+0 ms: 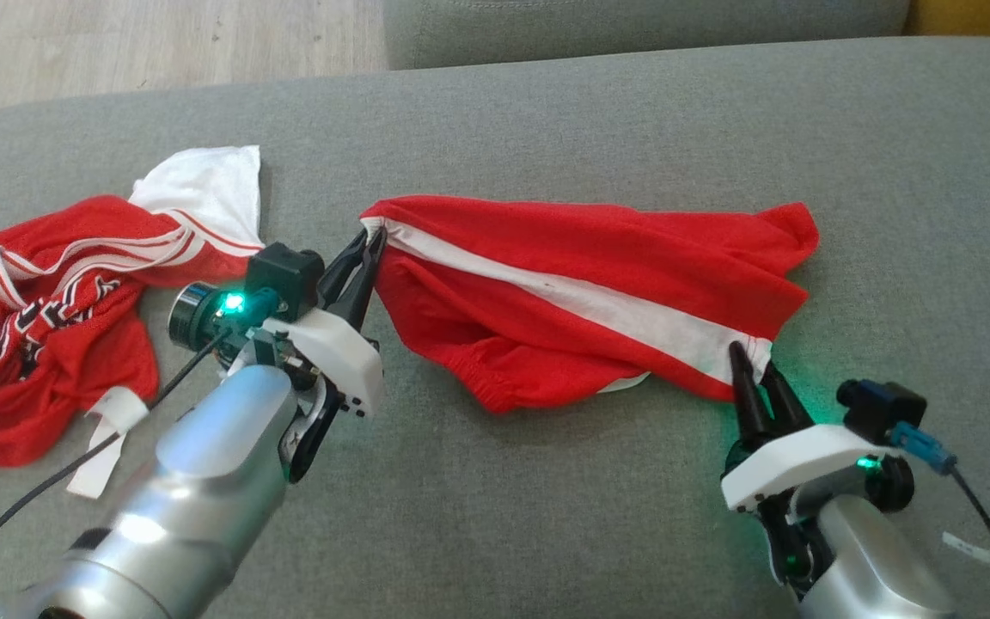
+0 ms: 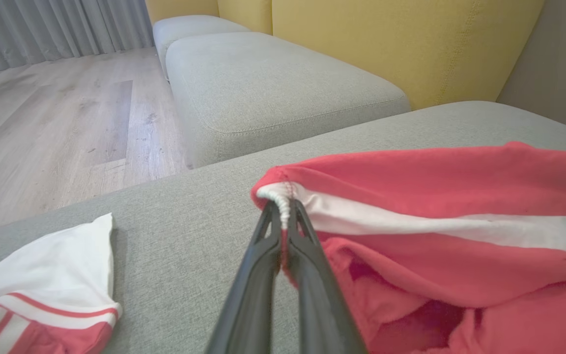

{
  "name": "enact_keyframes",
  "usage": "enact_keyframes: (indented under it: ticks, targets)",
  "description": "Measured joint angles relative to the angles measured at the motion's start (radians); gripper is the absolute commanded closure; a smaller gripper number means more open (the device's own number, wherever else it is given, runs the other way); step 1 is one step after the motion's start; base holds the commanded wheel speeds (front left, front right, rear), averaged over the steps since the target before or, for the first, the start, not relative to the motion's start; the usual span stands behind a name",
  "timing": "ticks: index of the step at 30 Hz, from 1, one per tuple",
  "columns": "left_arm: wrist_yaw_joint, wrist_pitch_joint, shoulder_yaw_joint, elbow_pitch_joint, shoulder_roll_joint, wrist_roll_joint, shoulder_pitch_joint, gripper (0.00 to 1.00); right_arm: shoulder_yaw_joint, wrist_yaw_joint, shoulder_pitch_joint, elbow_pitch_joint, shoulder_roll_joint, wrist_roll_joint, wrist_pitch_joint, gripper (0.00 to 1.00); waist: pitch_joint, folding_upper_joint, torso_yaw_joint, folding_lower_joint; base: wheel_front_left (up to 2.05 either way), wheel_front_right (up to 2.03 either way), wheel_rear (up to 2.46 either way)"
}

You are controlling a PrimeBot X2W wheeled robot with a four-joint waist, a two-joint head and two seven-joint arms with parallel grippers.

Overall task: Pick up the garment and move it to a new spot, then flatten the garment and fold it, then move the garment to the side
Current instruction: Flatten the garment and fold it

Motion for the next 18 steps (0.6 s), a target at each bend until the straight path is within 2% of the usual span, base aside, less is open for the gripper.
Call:
enact_keyframes:
  ticks: [2, 3, 9, 13, 16, 18]
  targets:
    - [0.0, 0.0, -0.001, 0.005, -0.001, 0.0, -0.002, 1.0, -0.006, 0.0, -0.004, -0.008, -0.004, -0.001, 0.0, 0.81, -0.002, 0.0, 0.001, 0.0, 0.0, 0.0, 0.0]
    - [0.0, -0.003, -0.002, 0.007, -0.001, 0.0, -0.002, 1.0, -0.011, 0.0, -0.004, -0.017, -0.007, -0.007, 0.0, 0.98, -0.004, 0.0, 0.001, 0.0, 0.0, 0.0, 0.0]
    - [-0.002, -0.034, -0.002, -0.014, 0.009, 0.019, -0.02, 1.0, -0.068, 0.0, -0.003, -0.178, -0.042, -0.051, 0.0, 1.0, -0.021, 0.0, -0.002, -0.0001, 0.0, 0.0, 0.0]
    - [-0.019, -0.047, 0.008, -0.074, 0.032, 0.039, -0.072, 1.0, -0.1, 0.0, -0.014, -0.297, -0.104, -0.085, 0.0, 1.0, -0.014, 0.0, -0.009, -0.0002, 0.0, 0.0, 0.0]
    - [-0.031, -0.053, 0.016, -0.1, 0.05, 0.062, -0.163, 1.0, -0.102, 0.0, -0.095, -0.312, -0.163, -0.093, 0.0, 1.0, 0.014, 0.0, -0.011, -0.0002, 0.0, 0.0, 0.0]
    - [-0.036, -0.053, 0.025, -0.104, 0.054, 0.083, -0.251, 1.0, -0.1, 0.0, -0.209, -0.305, -0.202, -0.098, 0.004, 1.0, 0.043, 0.0, -0.012, -0.0001, 0.0, 0.0, 0.0]
